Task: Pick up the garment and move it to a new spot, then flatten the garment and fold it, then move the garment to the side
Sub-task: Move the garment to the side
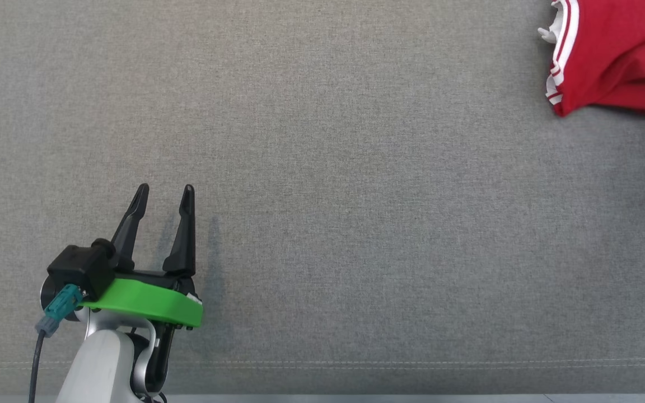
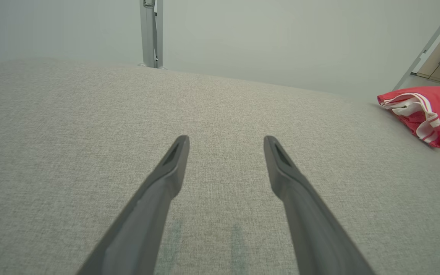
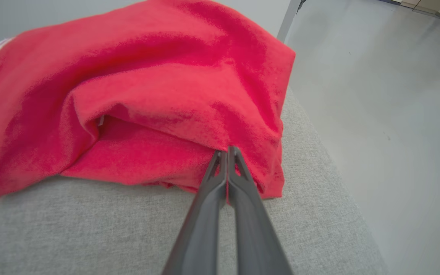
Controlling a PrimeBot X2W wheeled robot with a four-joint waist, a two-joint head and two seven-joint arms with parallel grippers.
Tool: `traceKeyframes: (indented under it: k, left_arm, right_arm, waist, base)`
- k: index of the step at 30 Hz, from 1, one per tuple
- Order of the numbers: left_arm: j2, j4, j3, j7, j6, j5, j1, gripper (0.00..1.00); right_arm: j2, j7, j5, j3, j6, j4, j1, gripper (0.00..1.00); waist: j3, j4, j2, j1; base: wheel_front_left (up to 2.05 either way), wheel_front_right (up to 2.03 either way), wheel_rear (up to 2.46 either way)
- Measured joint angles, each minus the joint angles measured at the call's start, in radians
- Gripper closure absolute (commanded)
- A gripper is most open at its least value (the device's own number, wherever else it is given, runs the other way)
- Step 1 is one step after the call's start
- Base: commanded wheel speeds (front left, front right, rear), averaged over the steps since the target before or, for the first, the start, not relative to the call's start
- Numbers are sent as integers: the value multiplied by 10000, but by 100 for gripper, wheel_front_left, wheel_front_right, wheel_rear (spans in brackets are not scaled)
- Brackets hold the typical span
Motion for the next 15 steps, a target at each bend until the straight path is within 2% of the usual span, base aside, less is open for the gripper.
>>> traceKeyframes:
  k: [3,8,13,14,15]
  left_arm:
    - [6,0,8,0,0,0,0,0]
    - [63,0,21,0,0,2,1,0]
    - [121,2,42,0,0,15,2,0]
    - [121,4,29,0,0,15,2,0]
    - [121,8,15,0,0,15,2,0]
  right_arm:
    - [-59,-102,236,-282,81,-17,223,100]
    - [-71,-205,1062,-1080,602,-267,520,100]
    - [-84,-211,1239,-1256,736,-215,815,100]
    - [-79,-211,1239,-1244,763,-184,899,73]
    - [-65,-211,1239,-1244,773,-157,956,58]
  waist:
    - [-31,-56,0,0]
    - [-58,-140,0,0]
    - [-71,-219,0,0]
    - [-77,-233,0,0]
    - [-85,-246,0,0]
  base:
    - [0,0,0]
    - [0,0,0]
    - [0,0,0]
    - [0,0,0]
    - [0,0,0]
